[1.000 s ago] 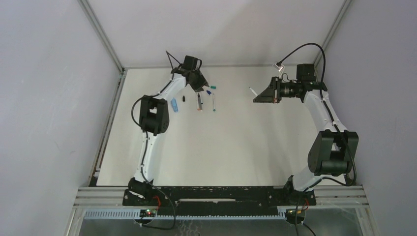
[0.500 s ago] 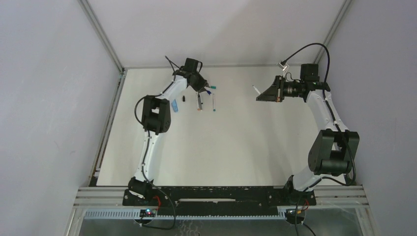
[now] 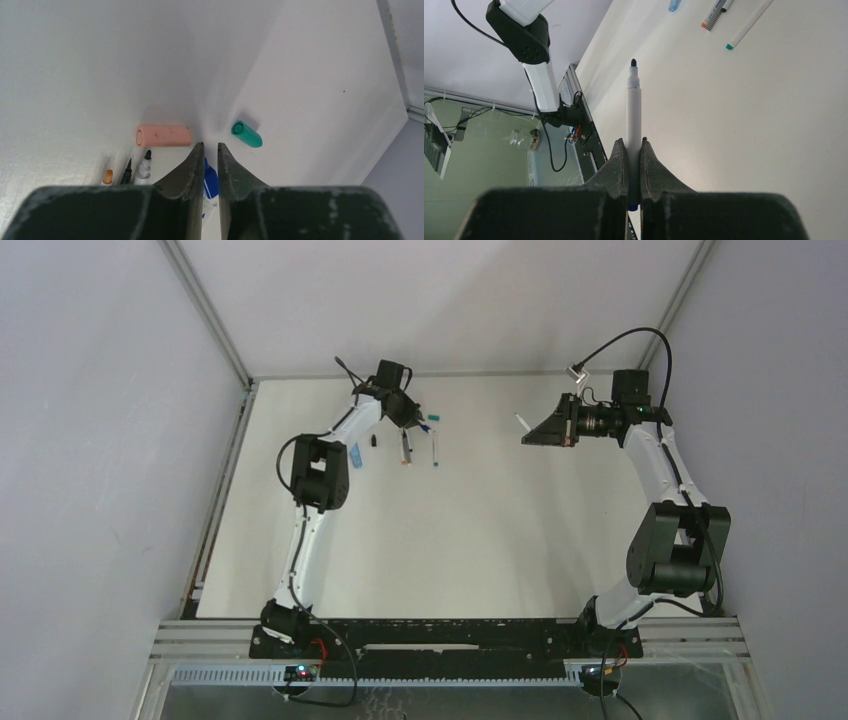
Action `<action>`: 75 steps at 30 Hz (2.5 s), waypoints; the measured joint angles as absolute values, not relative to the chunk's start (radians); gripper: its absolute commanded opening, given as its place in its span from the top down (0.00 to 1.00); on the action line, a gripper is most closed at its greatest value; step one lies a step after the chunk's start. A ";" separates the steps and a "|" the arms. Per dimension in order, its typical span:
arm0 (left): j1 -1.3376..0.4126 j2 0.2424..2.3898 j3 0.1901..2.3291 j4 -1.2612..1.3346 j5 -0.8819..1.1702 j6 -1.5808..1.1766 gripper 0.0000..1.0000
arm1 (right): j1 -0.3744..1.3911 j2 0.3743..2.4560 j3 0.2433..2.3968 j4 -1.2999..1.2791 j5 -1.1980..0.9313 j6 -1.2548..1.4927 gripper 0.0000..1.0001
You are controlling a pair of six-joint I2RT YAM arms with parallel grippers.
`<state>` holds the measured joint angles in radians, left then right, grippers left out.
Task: Insert the pens into the pen caps
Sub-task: Move the pen cap to the center of the board.
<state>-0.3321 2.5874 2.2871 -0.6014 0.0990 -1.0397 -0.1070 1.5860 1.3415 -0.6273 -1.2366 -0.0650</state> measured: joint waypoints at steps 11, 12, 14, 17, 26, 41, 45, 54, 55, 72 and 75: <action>-0.332 2.600 2.289 -0.600 0.120 -1.053 0.82 | -0.128 1.586 1.341 -0.624 -1.240 -0.062 1.00; -0.333 2.600 2.289 -0.603 0.125 -1.047 0.82 | -0.129 1.586 1.341 -0.624 -1.240 -0.062 1.00; -0.333 2.600 2.289 -0.607 0.136 -1.036 0.82 | -0.131 1.586 1.341 -0.624 -1.240 -0.062 1.00; -0.336 2.590 2.274 -0.606 0.145 -1.007 0.82 | -0.133 1.586 1.341 -0.624 -1.240 -0.062 1.00; -0.359 2.487 2.117 -0.628 0.181 -0.880 0.81 | -0.135 1.586 1.341 -0.620 -1.243 -0.062 1.00; -0.372 2.388 1.993 -0.606 0.127 -0.809 0.63 | -0.135 1.586 1.341 -0.619 -1.248 -0.062 1.00; -0.354 2.390 2.012 -0.593 0.137 -0.808 0.57 | -0.135 1.585 1.341 -0.619 -1.251 -0.062 1.00; -0.344 2.448 2.162 -0.545 0.202 -0.821 0.60 | -0.135 1.584 1.341 -0.619 -1.251 -0.062 1.00; -0.344 2.458 2.170 -0.544 0.209 -0.823 0.61 | -0.136 1.584 1.340 -0.619 -1.251 -0.062 1.00; -0.347 2.539 2.209 -0.625 0.218 -0.840 0.68 | -0.141 1.584 1.340 -0.619 -1.252 -0.062 1.00; -0.351 2.542 2.218 -0.639 0.218 -0.839 0.69 | -0.144 1.584 1.340 -0.619 -1.254 -0.062 1.00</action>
